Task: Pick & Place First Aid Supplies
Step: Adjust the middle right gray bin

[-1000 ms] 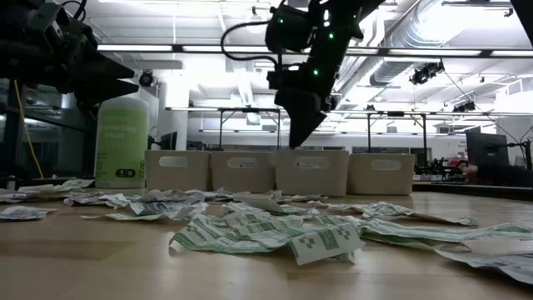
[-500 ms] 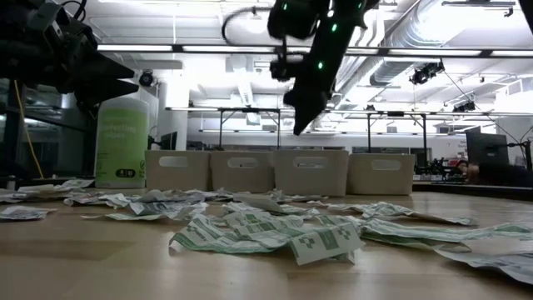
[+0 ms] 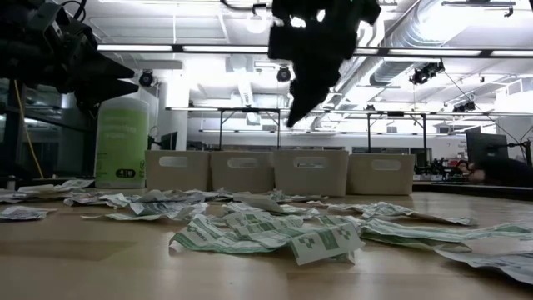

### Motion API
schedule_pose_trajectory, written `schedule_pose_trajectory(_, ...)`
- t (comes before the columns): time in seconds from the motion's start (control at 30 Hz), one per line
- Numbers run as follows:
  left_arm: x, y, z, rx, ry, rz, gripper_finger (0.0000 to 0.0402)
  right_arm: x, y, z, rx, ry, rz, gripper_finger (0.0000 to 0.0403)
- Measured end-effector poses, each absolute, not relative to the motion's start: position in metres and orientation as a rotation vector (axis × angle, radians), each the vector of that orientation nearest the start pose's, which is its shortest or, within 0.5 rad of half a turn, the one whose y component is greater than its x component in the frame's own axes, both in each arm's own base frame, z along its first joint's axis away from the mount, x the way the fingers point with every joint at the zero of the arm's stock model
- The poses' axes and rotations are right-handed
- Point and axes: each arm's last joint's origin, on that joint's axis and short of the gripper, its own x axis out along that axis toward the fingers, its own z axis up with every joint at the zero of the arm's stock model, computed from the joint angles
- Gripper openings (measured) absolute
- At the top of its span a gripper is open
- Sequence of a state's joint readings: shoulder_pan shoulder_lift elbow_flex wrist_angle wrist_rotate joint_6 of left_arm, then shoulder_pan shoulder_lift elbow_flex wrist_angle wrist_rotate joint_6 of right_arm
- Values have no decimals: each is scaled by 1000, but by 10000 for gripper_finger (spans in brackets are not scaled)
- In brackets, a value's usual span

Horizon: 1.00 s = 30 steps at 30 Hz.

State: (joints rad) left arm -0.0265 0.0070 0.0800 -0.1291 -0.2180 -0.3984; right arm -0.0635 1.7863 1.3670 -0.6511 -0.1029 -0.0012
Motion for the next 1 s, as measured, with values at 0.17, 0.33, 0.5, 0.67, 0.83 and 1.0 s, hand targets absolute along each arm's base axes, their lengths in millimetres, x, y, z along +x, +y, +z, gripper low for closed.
schedule_pose_trajectory(0.17, 92, 4, 178, -390, 17, 200, 150, 357, -34, 199, 91, 1126, -34, 119)
schedule_pose_trajectory(0.33, 92, 4, 178, -390, 17, 200, 150, 344, -50, 183, 76, 1190, -174, 119)
schedule_pose_trajectory(0.5, 92, 4, 178, -390, 17, 200, 150, 340, -63, 180, -16, 1216, -242, 119)
schedule_pose_trajectory(0.67, 92, 4, 178, -390, 17, 200, 150, 337, -76, 181, -120, 1234, -284, 119)
schedule_pose_trajectory(0.83, 92, 4, 178, -390, 17, 200, 150, 335, -88, 181, -124, 1229, -302, 119)
schedule_pose_trajectory(1.0, 92, 4, 178, -390, 17, 200, 150, 336, -88, 181, -40, 1202, -287, 119)
